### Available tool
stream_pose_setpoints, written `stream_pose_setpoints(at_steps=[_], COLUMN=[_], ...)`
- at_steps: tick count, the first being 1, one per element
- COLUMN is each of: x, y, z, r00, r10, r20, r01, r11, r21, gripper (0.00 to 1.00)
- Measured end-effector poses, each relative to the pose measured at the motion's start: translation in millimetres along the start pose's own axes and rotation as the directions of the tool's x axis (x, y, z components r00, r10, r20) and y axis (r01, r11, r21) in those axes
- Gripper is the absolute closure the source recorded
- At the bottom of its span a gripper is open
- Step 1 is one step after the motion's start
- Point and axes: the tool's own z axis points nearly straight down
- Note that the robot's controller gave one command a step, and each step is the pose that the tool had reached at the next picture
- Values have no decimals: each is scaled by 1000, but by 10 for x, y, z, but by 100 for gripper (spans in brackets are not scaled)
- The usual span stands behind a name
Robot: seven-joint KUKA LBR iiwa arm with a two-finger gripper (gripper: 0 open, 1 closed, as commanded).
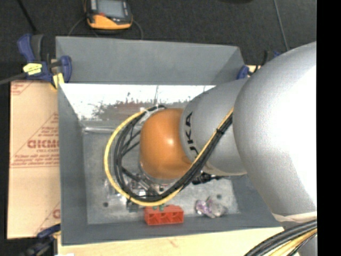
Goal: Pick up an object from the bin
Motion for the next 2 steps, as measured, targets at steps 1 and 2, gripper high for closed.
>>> stream_pose_setpoints(at_steps=[1, 2], x=[-104, -63], y=[80, 433], z=[-1035, -238], r00=[1000, 997], r10=[0, 77], r20=[2, -13], r01=[0, -77], r11=[1000, 997], r21=[-2, 3], gripper=[100, 100])
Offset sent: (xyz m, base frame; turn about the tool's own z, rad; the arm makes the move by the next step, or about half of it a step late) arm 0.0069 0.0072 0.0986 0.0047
